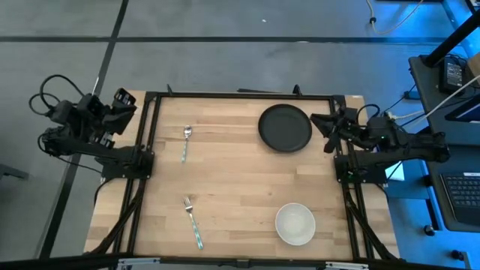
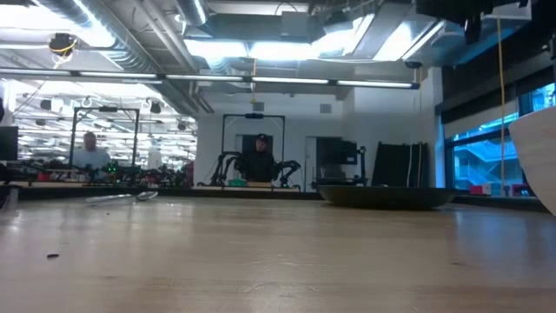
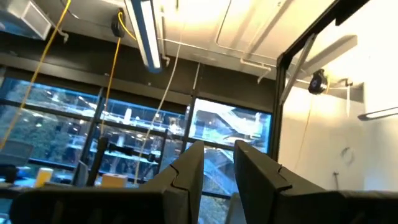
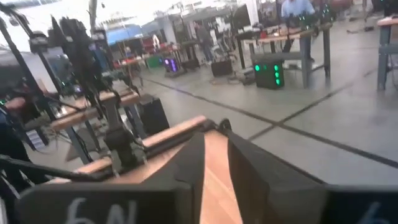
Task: Set table place
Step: Put the black plate on the center of the table
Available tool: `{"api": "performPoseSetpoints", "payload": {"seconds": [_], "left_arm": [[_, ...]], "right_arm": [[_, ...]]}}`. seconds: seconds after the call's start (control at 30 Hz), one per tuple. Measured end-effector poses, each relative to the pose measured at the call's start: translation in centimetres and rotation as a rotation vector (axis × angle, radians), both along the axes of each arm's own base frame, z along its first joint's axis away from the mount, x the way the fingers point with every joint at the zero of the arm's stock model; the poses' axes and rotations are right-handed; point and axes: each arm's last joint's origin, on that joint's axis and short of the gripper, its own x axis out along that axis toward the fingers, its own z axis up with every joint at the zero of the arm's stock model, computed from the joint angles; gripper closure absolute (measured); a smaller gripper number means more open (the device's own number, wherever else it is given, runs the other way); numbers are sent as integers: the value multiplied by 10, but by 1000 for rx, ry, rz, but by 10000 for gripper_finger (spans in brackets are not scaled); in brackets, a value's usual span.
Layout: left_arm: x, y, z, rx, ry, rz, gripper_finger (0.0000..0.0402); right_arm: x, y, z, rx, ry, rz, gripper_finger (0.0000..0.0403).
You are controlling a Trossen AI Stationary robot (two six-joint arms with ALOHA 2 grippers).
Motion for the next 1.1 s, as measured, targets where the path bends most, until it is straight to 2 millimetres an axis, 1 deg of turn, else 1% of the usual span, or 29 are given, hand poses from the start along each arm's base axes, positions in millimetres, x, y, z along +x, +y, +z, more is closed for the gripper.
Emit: {"api": "performPoseSetpoints", "payload": {"seconds": [0.07, 0.17, 0.27, 0.37, 0.53, 0.73, 0.87, 0.97, 1.1], "left_arm": [[0, 0, -1, 24, 10, 26, 319], [2, 1, -3, 14, 48, 46, 319], [10, 0, -10, -13, 140, 33, 319], [20, 1, -15, -36, 211, 78, 319], [29, 3, -19, -65, 271, 148, 319], [30, 3, -18, -67, 262, 148, 319], [30, 3, -17, -68, 254, 148, 319], [30, 3, -17, -69, 253, 147, 319], [30, 3, -17, -70, 254, 147, 319]], "right_arm": [[2, 0, -4, 18, 30, 0, 306], [6, 0, -11, 47, 92, -2, 274], [10, 1, -24, 98, 203, -4, 247], [14, 2, -36, 158, 306, 40, 231], [31, 6, -48, 159, 439, 152, 226], [56, 9, -70, 145, 623, 234, 226], [71, 8, -88, 84, 763, 247, 226], [80, 4, -100, 41, 851, 198, 226], [90, -3, -113, 40, 913, 150, 226]]}}
